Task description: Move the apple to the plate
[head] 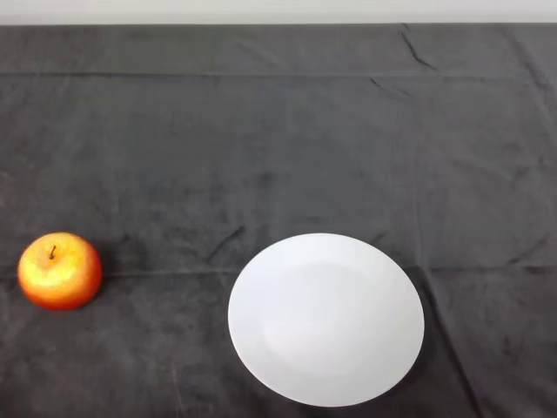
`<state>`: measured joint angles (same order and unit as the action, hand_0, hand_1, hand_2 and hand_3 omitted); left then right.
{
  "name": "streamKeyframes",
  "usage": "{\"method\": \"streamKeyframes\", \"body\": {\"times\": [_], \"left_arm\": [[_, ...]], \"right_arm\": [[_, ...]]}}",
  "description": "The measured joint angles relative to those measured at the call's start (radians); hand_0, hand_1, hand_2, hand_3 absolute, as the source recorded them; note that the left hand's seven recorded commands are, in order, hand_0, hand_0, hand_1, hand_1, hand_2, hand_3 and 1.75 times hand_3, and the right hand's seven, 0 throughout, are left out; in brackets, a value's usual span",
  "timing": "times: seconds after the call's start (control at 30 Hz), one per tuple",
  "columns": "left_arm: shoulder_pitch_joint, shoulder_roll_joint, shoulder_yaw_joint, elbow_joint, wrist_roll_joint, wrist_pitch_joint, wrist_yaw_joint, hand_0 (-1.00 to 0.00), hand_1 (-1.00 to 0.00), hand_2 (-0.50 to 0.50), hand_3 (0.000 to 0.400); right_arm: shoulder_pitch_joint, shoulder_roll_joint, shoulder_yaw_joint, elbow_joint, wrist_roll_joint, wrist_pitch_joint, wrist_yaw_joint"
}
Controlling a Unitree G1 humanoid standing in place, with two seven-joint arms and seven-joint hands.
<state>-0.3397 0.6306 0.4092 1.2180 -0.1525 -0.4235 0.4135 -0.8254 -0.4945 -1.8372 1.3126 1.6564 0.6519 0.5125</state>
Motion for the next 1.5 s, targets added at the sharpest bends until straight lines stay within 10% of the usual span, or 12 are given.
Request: {"method": "streamKeyframes", "body": {"times": [1.5], "left_arm": [[-0.207, -0.048, -0.171, -0.068, 0.037, -0.176, -0.639, 0.00, 0.00, 0.00, 0.000]], "right_arm": [[0.000, 0.000, 0.0000, 0.000, -0.0003, 0.000, -0.0003]]}}
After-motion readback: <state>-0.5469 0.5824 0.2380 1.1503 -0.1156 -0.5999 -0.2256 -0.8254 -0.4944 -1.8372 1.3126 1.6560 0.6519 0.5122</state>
